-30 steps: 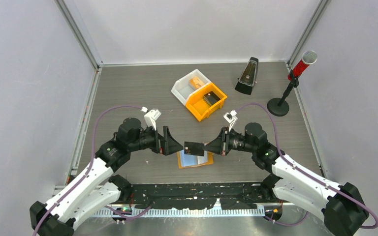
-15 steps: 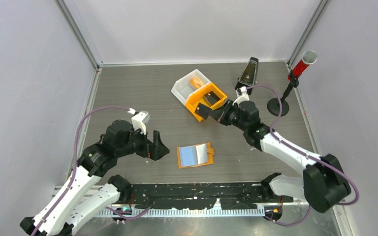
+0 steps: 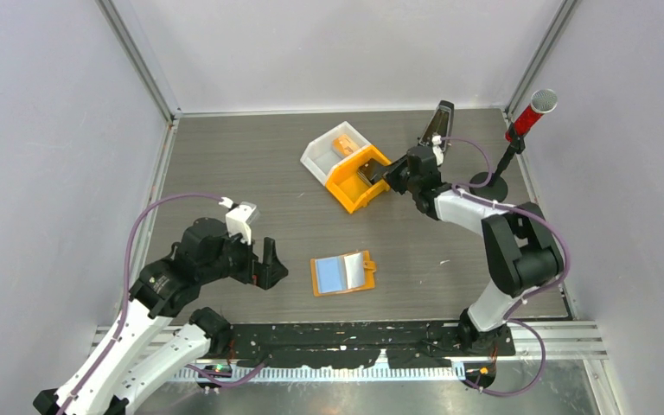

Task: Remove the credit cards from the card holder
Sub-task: Place the credit card in the storage box.

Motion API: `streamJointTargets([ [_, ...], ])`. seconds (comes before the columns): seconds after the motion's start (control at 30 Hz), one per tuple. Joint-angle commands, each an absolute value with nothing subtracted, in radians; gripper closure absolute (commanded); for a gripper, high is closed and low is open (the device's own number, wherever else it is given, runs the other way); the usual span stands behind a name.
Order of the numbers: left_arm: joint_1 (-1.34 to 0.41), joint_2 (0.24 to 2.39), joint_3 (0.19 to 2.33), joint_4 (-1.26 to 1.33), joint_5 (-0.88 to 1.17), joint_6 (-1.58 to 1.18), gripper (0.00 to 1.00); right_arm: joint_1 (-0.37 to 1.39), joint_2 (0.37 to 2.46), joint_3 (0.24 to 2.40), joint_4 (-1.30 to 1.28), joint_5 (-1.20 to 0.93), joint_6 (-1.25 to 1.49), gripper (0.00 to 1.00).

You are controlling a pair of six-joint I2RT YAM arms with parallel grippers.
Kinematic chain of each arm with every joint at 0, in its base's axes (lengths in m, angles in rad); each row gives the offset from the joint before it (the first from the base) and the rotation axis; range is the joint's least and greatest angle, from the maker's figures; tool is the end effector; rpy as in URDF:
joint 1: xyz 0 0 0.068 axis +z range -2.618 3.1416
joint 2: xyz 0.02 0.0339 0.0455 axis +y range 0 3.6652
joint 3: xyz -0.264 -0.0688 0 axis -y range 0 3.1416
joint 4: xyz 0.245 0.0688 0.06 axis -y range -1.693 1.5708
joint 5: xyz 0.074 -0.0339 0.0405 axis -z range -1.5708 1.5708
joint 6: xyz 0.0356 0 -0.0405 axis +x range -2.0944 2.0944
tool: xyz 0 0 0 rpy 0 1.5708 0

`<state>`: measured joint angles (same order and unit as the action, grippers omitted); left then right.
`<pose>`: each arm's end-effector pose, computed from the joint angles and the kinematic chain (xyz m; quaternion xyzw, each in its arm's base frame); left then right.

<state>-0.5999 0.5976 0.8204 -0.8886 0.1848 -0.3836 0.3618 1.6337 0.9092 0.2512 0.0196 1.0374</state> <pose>0.0897 -0.0693 0.3074 0.1368 0.8859 -0.2787 0.3446 0.3345 0.1258 0.2096 0.2876 0.8032 0.3295 0.4045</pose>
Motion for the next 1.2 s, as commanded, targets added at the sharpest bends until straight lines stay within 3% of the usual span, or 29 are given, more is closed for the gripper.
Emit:
streamJointTargets([
  [0.0, -0.595, 0.583, 0.819, -0.883, 0.184, -0.362, 0.01, 0.349, 1.698, 0.980, 0.246, 0.076, 1.140, 0.95],
  [1.17, -0.595, 0.550, 0.816, -0.882, 0.169, -0.362, 0.01, 0.325, 1.736, 0.952, 0.292, 0.116, 1.220, 0.95],
])
